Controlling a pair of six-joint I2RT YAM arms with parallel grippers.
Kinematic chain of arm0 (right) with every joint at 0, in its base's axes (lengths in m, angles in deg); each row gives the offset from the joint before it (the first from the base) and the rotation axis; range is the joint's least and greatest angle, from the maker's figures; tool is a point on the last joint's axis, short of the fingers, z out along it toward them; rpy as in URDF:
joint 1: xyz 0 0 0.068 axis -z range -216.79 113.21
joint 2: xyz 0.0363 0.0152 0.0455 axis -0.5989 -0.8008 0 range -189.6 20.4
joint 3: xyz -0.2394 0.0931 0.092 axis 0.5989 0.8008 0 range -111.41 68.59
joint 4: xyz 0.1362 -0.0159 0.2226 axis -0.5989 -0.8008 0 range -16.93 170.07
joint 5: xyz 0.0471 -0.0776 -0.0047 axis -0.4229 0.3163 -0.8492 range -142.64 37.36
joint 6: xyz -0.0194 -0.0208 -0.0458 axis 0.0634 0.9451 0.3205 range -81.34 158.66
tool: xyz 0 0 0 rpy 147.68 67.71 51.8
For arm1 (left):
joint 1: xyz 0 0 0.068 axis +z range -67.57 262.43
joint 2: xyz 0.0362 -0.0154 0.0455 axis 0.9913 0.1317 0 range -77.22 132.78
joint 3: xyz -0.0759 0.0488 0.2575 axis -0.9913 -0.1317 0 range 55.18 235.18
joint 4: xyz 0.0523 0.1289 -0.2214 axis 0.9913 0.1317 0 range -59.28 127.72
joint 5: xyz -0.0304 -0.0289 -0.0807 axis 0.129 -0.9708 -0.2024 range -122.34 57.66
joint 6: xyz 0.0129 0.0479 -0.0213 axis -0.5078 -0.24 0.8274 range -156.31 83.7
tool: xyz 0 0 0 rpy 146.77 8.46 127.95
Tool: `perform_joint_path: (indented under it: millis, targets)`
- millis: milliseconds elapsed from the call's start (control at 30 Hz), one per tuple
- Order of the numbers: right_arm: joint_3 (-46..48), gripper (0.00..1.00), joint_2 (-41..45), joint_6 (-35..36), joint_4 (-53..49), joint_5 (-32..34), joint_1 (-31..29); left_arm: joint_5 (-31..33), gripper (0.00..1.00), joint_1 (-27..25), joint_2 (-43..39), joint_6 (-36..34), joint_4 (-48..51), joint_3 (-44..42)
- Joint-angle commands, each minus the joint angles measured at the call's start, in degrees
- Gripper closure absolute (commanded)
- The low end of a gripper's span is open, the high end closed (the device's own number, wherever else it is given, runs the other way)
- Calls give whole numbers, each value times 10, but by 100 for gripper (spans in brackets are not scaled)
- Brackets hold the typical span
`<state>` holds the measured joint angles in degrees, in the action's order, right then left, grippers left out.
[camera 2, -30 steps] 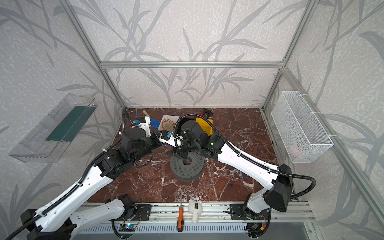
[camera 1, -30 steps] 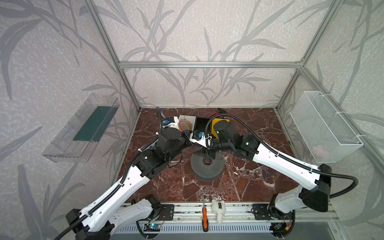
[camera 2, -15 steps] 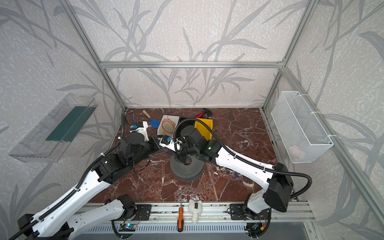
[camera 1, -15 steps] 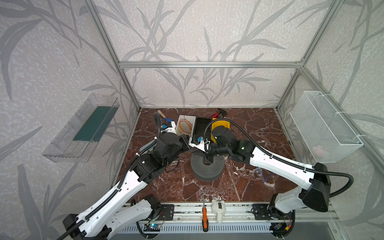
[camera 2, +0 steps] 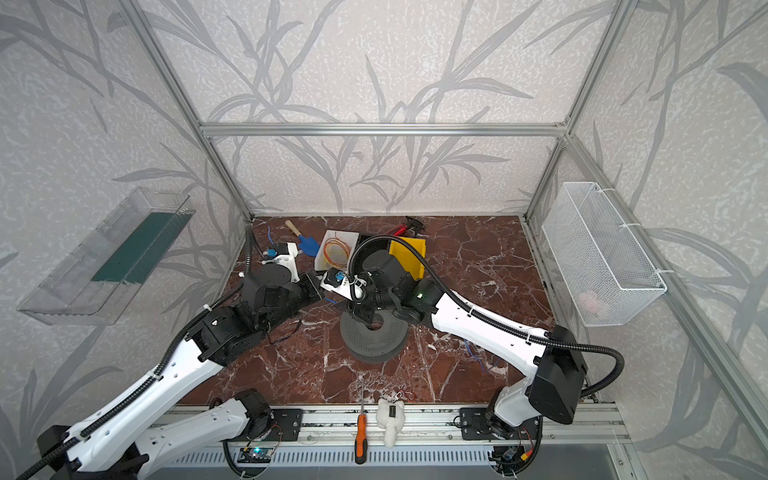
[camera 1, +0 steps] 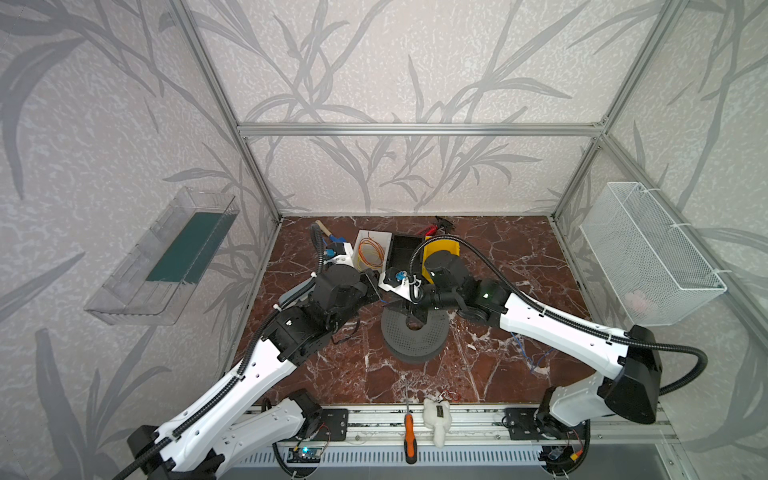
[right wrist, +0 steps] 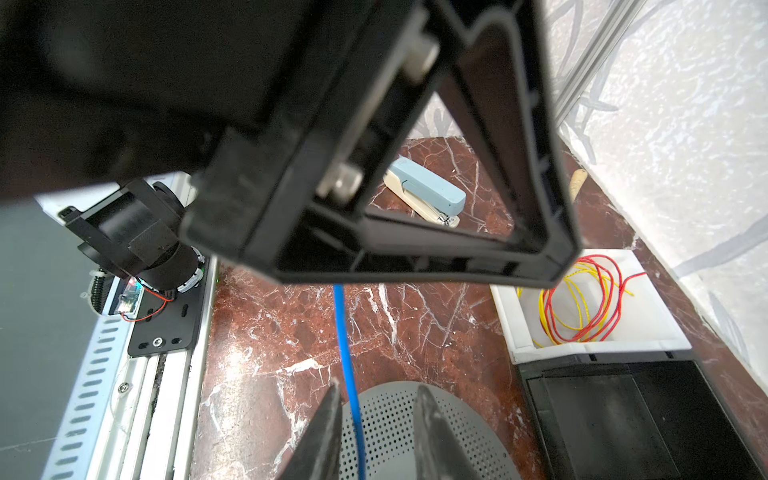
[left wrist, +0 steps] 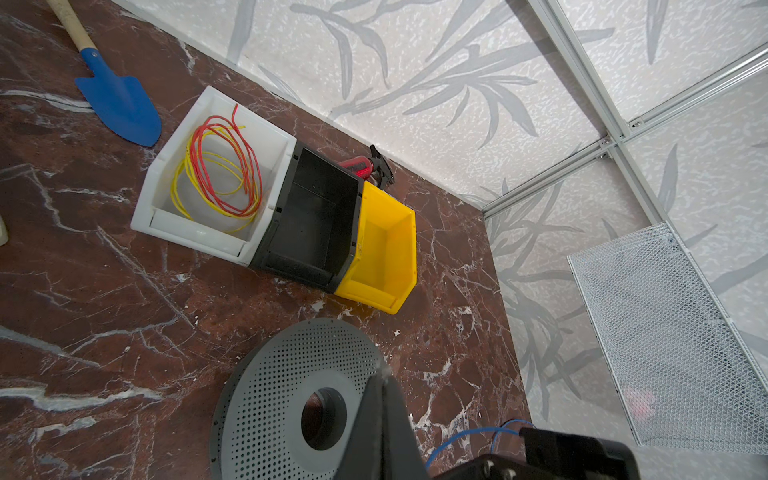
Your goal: Wrap the cables
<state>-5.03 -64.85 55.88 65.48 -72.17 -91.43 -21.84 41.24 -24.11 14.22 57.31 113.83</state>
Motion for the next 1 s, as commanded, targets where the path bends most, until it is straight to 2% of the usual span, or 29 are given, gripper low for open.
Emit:
perform_joint_path:
  millis: [0,67,133,300,433,500,567,667,733,833,900,967]
  targets:
    - [6,73,-14,5,-6,2,0,-6,100,-3,-7,-8,-4,16]
    - [8,80,-15,5,-6,-1,0,-9,100,-3,-7,-8,-3,16]
    - [12,81,-15,7,-4,-3,-1,-12,100,-3,-7,-8,-3,16]
    - [22,99,-14,10,1,-3,-5,-19,100,-3,-2,-12,-1,23]
    - [37,100,0,15,18,3,-12,-25,98,-2,7,-18,8,36]
    - [49,100,9,13,30,9,-12,-25,81,-1,9,-20,14,42]
    - [58,100,15,11,37,16,-12,-25,57,1,12,-25,25,50]
    - [68,100,20,7,35,26,-10,-18,38,10,21,-34,60,74]
    - [73,100,28,-1,29,42,-9,-22,33,22,27,-43,84,93]
    - [91,100,39,-25,44,29,6,-33,27,63,32,-70,138,136]
    - [102,100,43,-44,47,24,21,-46,27,120,27,-81,180,162]
    - [116,100,47,-67,50,19,39,-111,26,212,21,-97,197,176]
